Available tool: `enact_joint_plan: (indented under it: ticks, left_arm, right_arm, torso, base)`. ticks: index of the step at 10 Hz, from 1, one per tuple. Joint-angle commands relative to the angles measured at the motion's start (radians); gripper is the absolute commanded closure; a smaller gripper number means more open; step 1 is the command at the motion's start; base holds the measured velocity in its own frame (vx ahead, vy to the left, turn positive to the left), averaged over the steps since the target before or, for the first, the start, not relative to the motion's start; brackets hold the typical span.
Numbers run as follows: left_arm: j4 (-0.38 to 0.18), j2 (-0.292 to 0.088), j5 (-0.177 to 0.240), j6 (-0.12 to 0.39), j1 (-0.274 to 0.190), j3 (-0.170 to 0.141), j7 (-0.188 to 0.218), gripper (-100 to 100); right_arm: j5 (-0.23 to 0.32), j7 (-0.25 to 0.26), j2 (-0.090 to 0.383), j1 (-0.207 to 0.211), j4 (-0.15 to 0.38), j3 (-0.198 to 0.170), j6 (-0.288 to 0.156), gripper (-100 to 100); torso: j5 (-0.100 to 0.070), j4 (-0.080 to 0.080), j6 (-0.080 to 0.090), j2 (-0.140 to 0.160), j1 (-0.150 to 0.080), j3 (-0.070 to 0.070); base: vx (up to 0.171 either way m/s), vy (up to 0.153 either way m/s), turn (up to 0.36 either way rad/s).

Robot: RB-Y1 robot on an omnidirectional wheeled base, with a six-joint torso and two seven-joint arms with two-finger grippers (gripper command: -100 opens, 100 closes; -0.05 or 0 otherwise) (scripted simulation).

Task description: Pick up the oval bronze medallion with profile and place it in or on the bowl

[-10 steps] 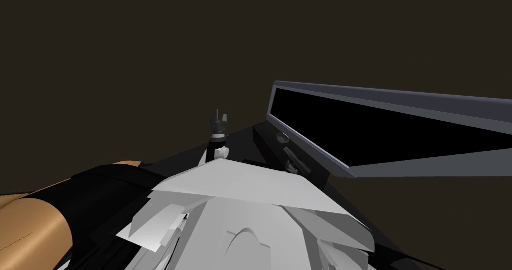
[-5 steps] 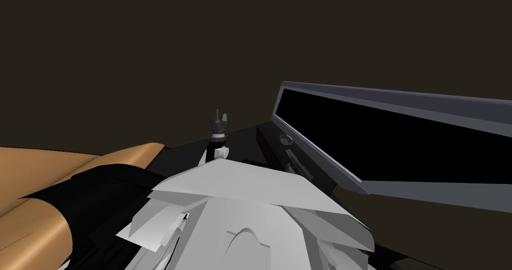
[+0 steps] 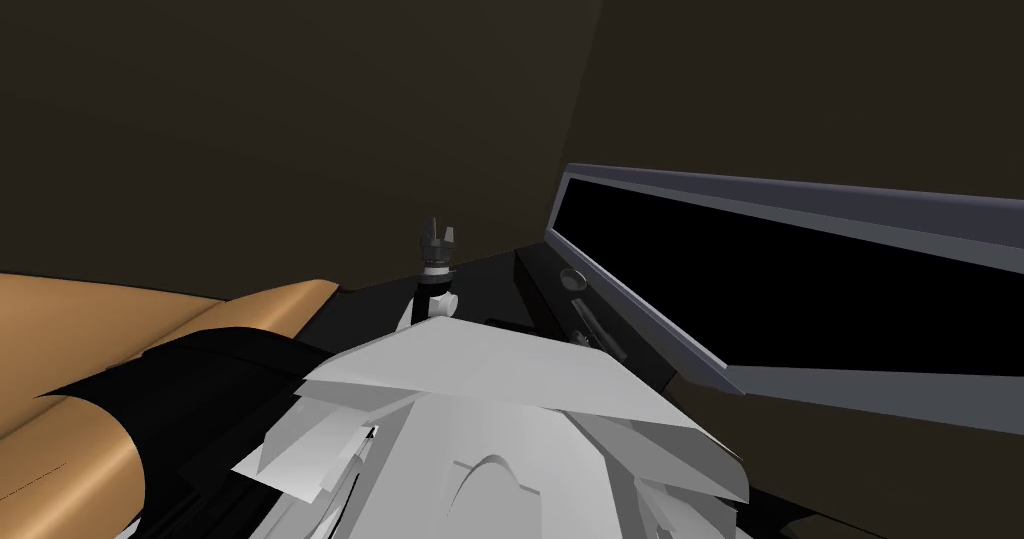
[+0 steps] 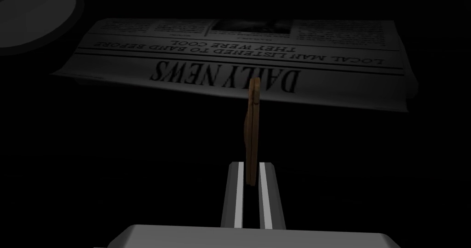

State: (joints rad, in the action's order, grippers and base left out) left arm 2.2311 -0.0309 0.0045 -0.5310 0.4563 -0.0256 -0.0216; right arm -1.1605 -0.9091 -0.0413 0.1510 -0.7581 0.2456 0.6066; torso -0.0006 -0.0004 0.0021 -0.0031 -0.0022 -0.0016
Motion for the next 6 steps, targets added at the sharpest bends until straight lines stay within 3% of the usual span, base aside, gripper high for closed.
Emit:
enact_joint_plan:
  ticks: [1,2,3,4,5,6]
  left_arm:
    - [0.000,0.000,0.000,0.000,0.000,0.000,0.000,0]
    - [0.000,0.000,0.000,0.000,0.000,0.000,0.000,0]
    - [0.000,0.000,0.000,0.000,0.000,0.000,0.000,0]
    - [0.000,0.000,0.000,0.000,0.000,0.000,0.000,0]
    - [0.000,0.000,0.000,0.000,0.000,0.000,0.000,0]
    - [0.000,0.000,0.000,0.000,0.000,0.000,0.000,0]
  right_arm:
    - [0.000,0.000,0.000,0.000,0.000,0.000,0.000,100]
    - [0.000,0.000,0.000,0.000,0.000,0.000,0.000,100]
    - [0.000,0.000,0.000,0.000,0.000,0.000,0.000,0]
    - [0.042,-0.038,0.018,-0.006,0.002,-0.013,-0.025,100]
    - [0.074,-0.078,0.042,-0.011,0.006,-0.031,-0.051,100]
    - [0.097,-0.086,0.042,-0.011,0.006,-0.031,-0.051,100]
  torso:
    - [0.000,0.000,0.000,0.000,0.000,0.000]
    - [0.000,0.000,0.000,0.000,0.000,0.000]
    - [0.000,0.000,0.000,0.000,0.000,0.000]
    - [0.000,0.000,0.000,0.000,0.000,0.000]
    - [0.001,-0.001,0.001,-0.004,0.005,-0.002]
    - [0.002,-0.001,0.000,-0.007,0.008,-0.004]
  base:
    - [0.000,0.000,0.000]
    - [0.000,0.000,0.000]
    - [0.000,0.000,0.000]
    - [0.082,0.089,-0.282]
    - [0.120,0.128,-0.400]
    - [0.088,0.096,-0.296]
